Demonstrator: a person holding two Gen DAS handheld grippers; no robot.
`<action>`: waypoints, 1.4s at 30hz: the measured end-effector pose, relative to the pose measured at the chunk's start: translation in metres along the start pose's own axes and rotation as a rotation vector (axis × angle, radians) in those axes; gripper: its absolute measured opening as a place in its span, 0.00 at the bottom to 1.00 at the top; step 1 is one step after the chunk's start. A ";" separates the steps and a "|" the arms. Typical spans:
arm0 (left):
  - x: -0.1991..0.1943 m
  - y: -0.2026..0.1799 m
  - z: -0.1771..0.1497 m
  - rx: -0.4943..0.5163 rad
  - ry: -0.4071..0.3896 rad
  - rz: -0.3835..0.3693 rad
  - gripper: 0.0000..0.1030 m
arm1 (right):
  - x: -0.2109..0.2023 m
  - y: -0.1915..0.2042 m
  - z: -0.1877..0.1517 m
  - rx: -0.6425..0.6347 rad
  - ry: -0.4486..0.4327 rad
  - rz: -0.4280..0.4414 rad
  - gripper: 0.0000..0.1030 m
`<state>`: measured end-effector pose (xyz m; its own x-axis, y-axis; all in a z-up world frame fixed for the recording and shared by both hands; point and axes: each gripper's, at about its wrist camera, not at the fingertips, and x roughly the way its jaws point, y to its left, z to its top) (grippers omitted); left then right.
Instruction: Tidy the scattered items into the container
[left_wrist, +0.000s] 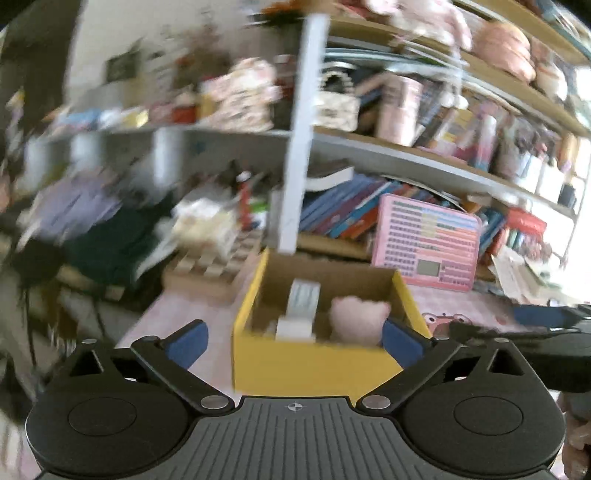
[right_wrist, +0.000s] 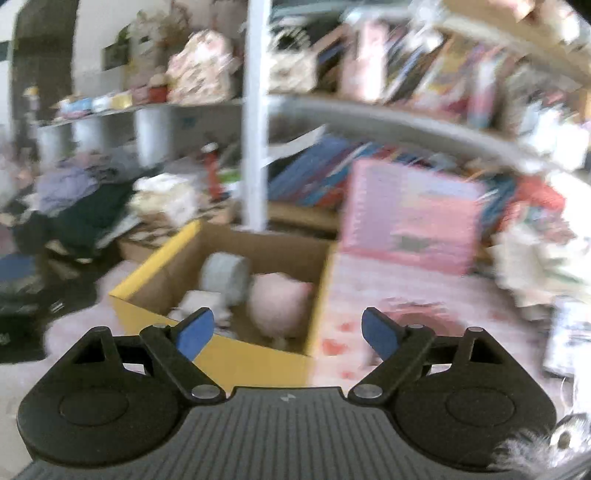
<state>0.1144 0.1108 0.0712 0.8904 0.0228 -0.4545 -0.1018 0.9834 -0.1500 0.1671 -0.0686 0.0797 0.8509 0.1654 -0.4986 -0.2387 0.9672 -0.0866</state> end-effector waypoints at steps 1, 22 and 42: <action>-0.009 0.003 -0.008 -0.006 0.012 -0.018 0.99 | -0.010 0.002 -0.006 -0.013 -0.010 -0.030 0.87; -0.073 0.014 -0.081 0.041 0.119 -0.019 1.00 | -0.112 0.007 -0.101 0.082 0.139 -0.128 0.94; -0.078 -0.024 -0.117 0.160 0.279 -0.076 1.00 | -0.125 -0.022 -0.148 0.232 0.250 -0.060 0.94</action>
<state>-0.0042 0.0647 0.0072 0.7350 -0.0802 -0.6733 0.0513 0.9967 -0.0627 -0.0030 -0.1392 0.0159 0.7124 0.0821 -0.6969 -0.0545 0.9966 0.0617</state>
